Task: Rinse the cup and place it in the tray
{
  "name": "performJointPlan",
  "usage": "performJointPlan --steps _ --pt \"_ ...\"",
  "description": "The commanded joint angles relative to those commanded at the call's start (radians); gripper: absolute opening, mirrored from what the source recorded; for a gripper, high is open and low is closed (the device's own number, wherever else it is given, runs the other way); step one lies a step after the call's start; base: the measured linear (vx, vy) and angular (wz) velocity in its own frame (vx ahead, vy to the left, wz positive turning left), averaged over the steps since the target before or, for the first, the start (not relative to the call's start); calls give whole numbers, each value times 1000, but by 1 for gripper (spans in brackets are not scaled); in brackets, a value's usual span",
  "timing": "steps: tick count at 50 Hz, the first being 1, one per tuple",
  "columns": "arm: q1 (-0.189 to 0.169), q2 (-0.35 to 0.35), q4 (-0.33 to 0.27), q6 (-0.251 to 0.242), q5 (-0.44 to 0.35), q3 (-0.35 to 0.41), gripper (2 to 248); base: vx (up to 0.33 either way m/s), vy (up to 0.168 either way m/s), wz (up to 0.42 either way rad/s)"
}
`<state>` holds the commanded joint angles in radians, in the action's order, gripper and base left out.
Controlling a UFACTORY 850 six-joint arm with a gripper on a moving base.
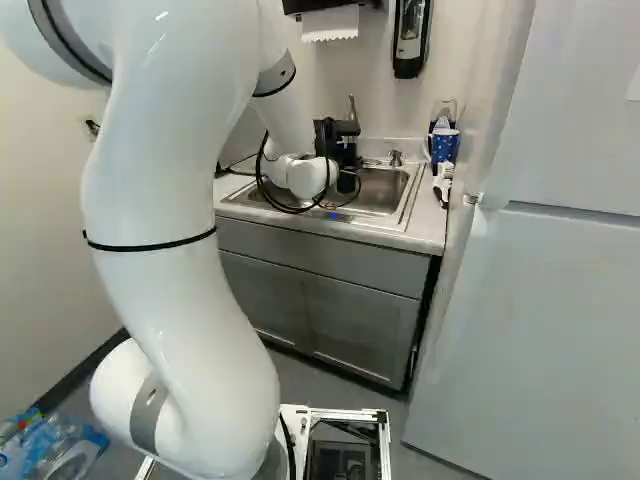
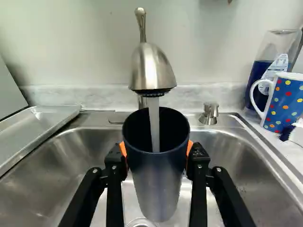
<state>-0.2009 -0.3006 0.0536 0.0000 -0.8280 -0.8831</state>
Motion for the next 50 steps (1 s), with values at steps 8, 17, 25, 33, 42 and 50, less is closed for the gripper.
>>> performJointPlan --steps 8,17,25,33,42,50 --pt "0 0 0 0 0 0 125 0 0 0" --pt "0 0 0 0 0 0 125 0 0 0" --pt "0 0 0 0 0 0 125 0 0 0" --pt "0 0 0 0 0 0 125 0 0 0" --pt "0 0 0 0 0 0 125 0 0 0" --pt "0 0 0 0 0 0 125 0 0 0"
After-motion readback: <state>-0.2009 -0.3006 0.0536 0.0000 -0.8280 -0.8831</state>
